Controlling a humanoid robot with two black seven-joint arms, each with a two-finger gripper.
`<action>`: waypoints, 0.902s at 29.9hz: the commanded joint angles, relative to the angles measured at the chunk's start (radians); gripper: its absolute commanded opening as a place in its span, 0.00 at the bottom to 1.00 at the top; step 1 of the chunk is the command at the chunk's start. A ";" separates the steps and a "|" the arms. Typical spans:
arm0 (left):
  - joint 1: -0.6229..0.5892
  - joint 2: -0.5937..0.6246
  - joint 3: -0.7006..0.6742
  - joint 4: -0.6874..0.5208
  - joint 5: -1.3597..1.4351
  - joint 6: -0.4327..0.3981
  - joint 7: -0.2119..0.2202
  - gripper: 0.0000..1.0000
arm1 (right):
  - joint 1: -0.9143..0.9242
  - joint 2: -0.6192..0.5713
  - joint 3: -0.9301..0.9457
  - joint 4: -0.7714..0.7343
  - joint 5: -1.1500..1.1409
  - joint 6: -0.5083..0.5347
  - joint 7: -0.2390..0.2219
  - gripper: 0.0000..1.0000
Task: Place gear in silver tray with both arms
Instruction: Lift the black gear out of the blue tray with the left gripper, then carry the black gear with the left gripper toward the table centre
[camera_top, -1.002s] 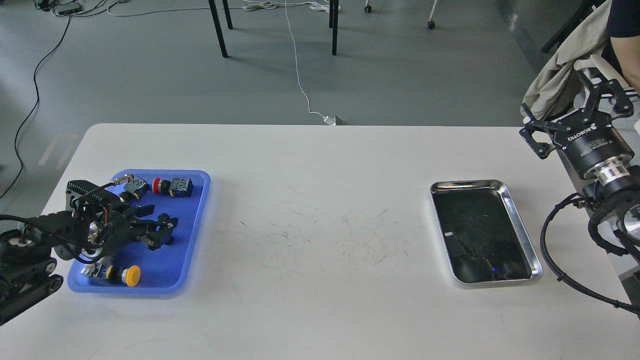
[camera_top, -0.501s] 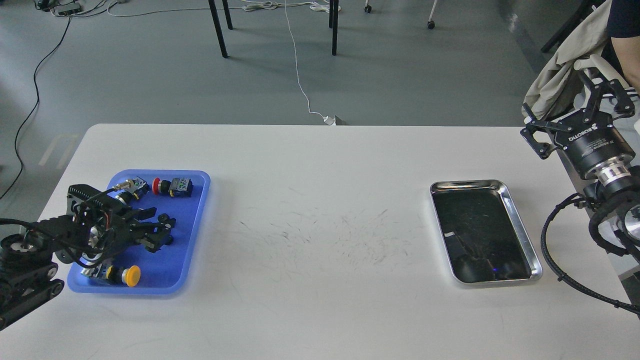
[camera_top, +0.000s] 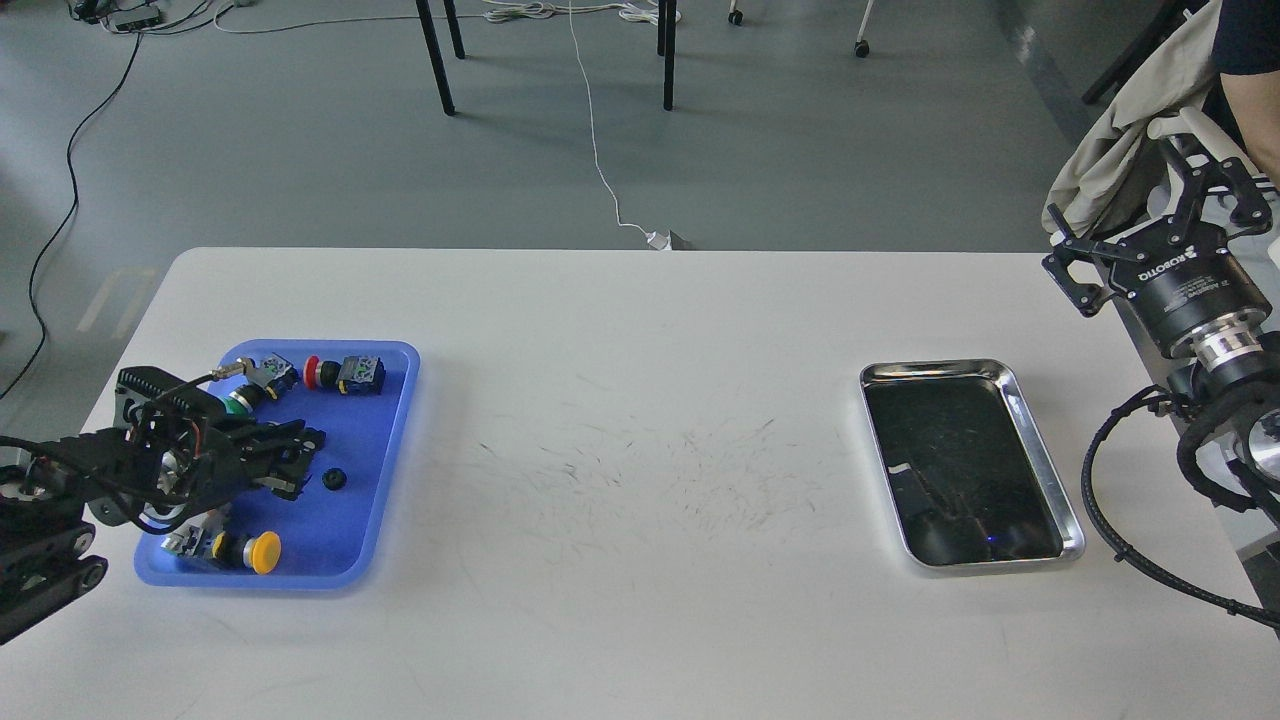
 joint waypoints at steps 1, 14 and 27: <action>-0.121 0.066 -0.009 -0.098 -0.063 -0.008 0.009 0.11 | 0.003 0.000 0.000 0.001 0.000 0.000 0.001 0.99; -0.296 -0.304 0.028 -0.353 -0.082 -0.096 0.215 0.14 | 0.003 -0.028 -0.017 -0.015 -0.005 0.000 -0.013 0.99; -0.245 -0.871 0.142 -0.043 -0.023 -0.088 0.258 0.14 | -0.002 -0.041 -0.017 -0.025 -0.005 -0.005 -0.062 0.99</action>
